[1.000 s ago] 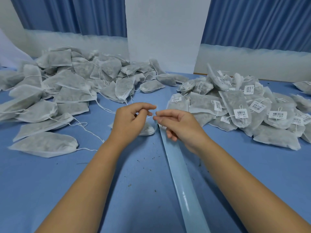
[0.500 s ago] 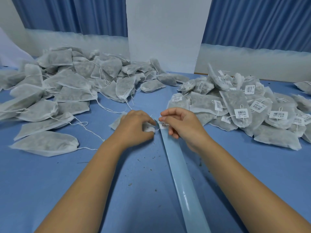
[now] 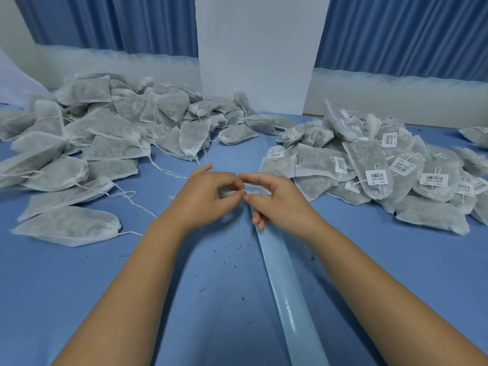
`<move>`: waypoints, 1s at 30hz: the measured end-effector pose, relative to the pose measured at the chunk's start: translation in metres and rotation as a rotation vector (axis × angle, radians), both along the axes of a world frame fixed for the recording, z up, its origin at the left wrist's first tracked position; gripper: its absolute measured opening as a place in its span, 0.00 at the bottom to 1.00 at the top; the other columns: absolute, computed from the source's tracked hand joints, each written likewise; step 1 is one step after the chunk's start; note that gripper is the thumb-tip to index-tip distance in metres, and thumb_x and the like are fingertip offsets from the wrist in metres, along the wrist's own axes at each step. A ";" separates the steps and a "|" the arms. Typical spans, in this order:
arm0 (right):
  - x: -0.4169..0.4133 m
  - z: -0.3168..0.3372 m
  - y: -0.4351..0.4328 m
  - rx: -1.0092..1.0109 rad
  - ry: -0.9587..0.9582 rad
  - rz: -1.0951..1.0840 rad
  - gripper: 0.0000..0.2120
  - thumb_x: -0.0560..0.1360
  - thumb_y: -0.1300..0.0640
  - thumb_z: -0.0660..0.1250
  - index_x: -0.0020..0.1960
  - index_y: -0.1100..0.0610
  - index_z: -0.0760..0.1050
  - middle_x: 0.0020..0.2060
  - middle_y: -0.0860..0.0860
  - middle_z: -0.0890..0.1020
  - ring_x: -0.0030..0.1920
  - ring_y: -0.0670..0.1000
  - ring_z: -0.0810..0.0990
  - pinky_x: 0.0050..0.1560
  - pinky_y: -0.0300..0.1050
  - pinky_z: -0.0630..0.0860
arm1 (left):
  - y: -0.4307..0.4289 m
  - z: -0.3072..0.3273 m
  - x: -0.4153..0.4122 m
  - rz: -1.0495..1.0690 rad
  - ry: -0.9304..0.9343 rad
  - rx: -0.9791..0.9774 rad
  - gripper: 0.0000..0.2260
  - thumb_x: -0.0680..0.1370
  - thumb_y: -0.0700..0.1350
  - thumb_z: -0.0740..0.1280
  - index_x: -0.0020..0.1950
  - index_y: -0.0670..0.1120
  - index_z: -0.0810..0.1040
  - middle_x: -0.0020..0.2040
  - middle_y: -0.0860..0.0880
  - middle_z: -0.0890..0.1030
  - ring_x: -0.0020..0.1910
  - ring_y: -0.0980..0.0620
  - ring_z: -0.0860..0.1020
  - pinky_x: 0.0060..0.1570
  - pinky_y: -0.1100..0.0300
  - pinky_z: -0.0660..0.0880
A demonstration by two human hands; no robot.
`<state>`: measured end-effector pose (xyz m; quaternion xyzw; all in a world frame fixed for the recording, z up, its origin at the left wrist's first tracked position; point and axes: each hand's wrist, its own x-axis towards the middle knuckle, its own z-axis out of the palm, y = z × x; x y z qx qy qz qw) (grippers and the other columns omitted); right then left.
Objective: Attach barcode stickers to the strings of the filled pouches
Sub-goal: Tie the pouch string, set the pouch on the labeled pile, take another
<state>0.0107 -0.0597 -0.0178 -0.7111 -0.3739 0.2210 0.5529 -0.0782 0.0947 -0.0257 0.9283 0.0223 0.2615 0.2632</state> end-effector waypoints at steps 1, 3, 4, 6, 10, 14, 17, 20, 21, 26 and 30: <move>-0.001 0.000 0.001 0.013 -0.003 0.013 0.16 0.79 0.63 0.65 0.66 0.57 0.75 0.40 0.53 0.82 0.25 0.49 0.78 0.28 0.40 0.76 | -0.001 0.002 -0.001 -0.012 -0.025 0.003 0.06 0.75 0.47 0.67 0.46 0.48 0.82 0.40 0.59 0.81 0.43 0.59 0.77 0.72 0.56 0.55; -0.002 0.000 0.002 0.030 -0.004 -0.009 0.15 0.79 0.62 0.66 0.65 0.59 0.75 0.50 0.49 0.81 0.25 0.49 0.78 0.28 0.41 0.77 | -0.002 0.004 -0.002 -0.003 -0.076 0.020 0.08 0.74 0.48 0.66 0.46 0.47 0.83 0.40 0.59 0.81 0.43 0.59 0.77 0.71 0.57 0.57; -0.002 0.001 0.001 0.031 -0.005 -0.030 0.15 0.78 0.62 0.67 0.64 0.59 0.75 0.52 0.50 0.81 0.25 0.49 0.79 0.28 0.41 0.77 | -0.003 0.006 -0.003 0.008 -0.099 0.023 0.08 0.75 0.48 0.67 0.47 0.48 0.84 0.40 0.59 0.81 0.43 0.59 0.78 0.70 0.57 0.58; -0.001 0.002 0.001 0.041 0.003 -0.054 0.12 0.78 0.63 0.67 0.60 0.59 0.78 0.48 0.50 0.82 0.25 0.49 0.79 0.28 0.41 0.77 | -0.002 0.009 -0.004 0.024 -0.145 0.020 0.07 0.75 0.48 0.68 0.46 0.48 0.84 0.40 0.59 0.82 0.43 0.58 0.78 0.70 0.58 0.60; 0.001 0.003 0.000 0.050 0.032 -0.049 0.05 0.77 0.63 0.68 0.52 0.61 0.80 0.33 0.51 0.81 0.25 0.48 0.77 0.27 0.40 0.76 | -0.002 0.014 -0.009 0.036 -0.168 -0.035 0.04 0.75 0.47 0.70 0.42 0.51 0.84 0.39 0.61 0.83 0.43 0.61 0.78 0.64 0.65 0.66; 0.004 0.005 -0.002 0.155 -0.020 -0.083 0.03 0.76 0.64 0.69 0.45 0.59 0.81 0.29 0.48 0.80 0.26 0.46 0.76 0.27 0.37 0.74 | -0.002 0.018 -0.015 0.035 0.033 -0.391 0.09 0.76 0.45 0.72 0.36 0.54 0.83 0.35 0.57 0.82 0.34 0.60 0.75 0.38 0.73 0.70; 0.005 0.007 -0.004 0.252 -0.119 -0.133 0.06 0.75 0.63 0.71 0.44 0.54 0.82 0.31 0.47 0.82 0.30 0.45 0.77 0.33 0.36 0.74 | -0.007 0.024 -0.016 -0.145 0.118 -0.539 0.11 0.77 0.40 0.70 0.36 0.51 0.84 0.35 0.55 0.83 0.34 0.61 0.77 0.39 0.72 0.72; 0.006 0.007 -0.004 0.315 -0.138 -0.186 0.03 0.74 0.61 0.72 0.44 0.54 0.83 0.37 0.52 0.84 0.34 0.48 0.78 0.36 0.39 0.75 | -0.016 0.027 -0.015 -0.284 0.038 -0.794 0.08 0.75 0.40 0.70 0.38 0.48 0.86 0.42 0.47 0.86 0.43 0.55 0.83 0.47 0.67 0.76; 0.006 0.006 -0.005 0.316 -0.162 -0.198 0.03 0.74 0.61 0.72 0.44 0.54 0.84 0.37 0.52 0.84 0.34 0.48 0.77 0.36 0.40 0.75 | -0.017 0.026 -0.013 -0.280 -0.012 -0.845 0.07 0.75 0.41 0.70 0.40 0.48 0.87 0.43 0.46 0.87 0.45 0.54 0.84 0.48 0.66 0.76; 0.002 -0.002 -0.003 0.222 -0.477 -0.178 0.05 0.75 0.63 0.71 0.48 0.57 0.85 0.37 0.54 0.81 0.36 0.51 0.77 0.42 0.40 0.74 | -0.011 0.023 -0.010 -0.124 -0.122 -0.937 0.06 0.77 0.44 0.71 0.49 0.51 0.88 0.52 0.51 0.86 0.44 0.57 0.83 0.47 0.65 0.78; -0.001 -0.002 -0.003 0.164 -0.742 -0.134 0.04 0.75 0.65 0.70 0.48 0.61 0.83 0.36 0.53 0.79 0.36 0.47 0.75 0.40 0.30 0.69 | -0.003 0.022 -0.012 0.003 -0.120 -0.699 0.06 0.78 0.43 0.71 0.50 0.52 0.87 0.48 0.57 0.86 0.47 0.62 0.82 0.49 0.69 0.75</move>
